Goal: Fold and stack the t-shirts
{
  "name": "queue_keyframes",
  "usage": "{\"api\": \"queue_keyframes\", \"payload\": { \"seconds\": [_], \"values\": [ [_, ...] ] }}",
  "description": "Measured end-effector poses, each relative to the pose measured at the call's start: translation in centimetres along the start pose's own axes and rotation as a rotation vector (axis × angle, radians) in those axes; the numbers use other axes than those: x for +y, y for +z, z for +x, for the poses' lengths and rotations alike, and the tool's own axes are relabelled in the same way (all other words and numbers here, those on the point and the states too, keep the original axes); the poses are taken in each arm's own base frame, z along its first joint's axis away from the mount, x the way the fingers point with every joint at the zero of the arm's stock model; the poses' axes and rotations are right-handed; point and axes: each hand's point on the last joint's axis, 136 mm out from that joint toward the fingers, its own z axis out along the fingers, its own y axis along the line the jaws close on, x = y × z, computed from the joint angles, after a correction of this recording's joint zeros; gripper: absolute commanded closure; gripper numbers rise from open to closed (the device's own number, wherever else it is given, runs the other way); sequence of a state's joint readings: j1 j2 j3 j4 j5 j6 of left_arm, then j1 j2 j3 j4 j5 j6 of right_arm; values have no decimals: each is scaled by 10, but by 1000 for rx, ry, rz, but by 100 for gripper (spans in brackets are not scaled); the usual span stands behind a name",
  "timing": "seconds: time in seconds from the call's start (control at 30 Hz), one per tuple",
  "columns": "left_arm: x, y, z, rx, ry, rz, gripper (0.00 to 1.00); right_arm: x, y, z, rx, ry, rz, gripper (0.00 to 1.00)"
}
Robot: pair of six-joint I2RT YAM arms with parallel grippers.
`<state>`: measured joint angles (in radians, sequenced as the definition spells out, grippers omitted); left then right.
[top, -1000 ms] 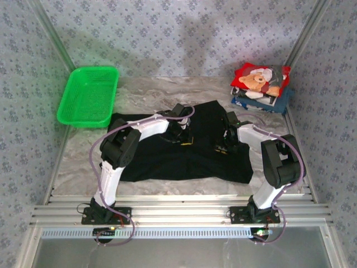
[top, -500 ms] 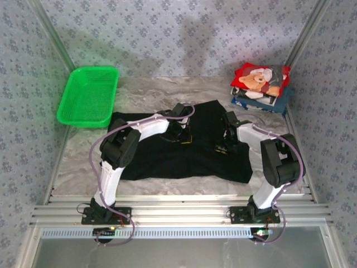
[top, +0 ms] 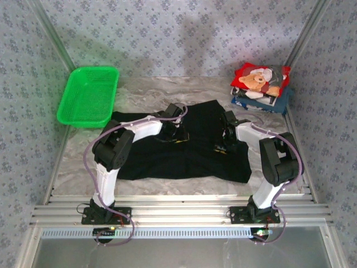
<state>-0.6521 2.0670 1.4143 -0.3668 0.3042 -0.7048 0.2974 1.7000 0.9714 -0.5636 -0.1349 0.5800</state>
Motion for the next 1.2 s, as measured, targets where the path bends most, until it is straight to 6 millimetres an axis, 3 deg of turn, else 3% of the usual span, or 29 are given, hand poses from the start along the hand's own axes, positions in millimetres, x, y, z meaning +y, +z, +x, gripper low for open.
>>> {"api": "queue_keyframes", "payload": {
  "seconds": [0.07,0.23,0.33,0.47,0.6,0.7,0.83,0.9,1.2],
  "values": [
    [-1,-2,-4,-12,-4,10,49,2,-1,-1,1,0,-6,68],
    [-5,-16,-11,-51,3,7,41,6,-2,-12,18,15,-11,65],
    [-7,-42,-17,-103,14,-2,37,8,-4,-28,10,27,-12,62],
    [-1,-96,-21,-201,16,-22,34,22,-20,-57,-45,6,-59,57],
    [31,-127,-4,-251,-19,-83,35,53,-35,-70,-77,-47,-145,58],
    [73,-115,22,-203,-82,-161,36,60,-22,-54,-38,-54,-159,59],
    [126,-96,62,-104,-167,-271,37,42,9,-9,62,-13,-111,59],
    [144,-92,77,-74,-201,-305,38,45,3,-8,26,-2,-132,60],
    [160,-104,105,-94,-256,-281,41,33,0,44,35,25,-74,58]
  ]
}}
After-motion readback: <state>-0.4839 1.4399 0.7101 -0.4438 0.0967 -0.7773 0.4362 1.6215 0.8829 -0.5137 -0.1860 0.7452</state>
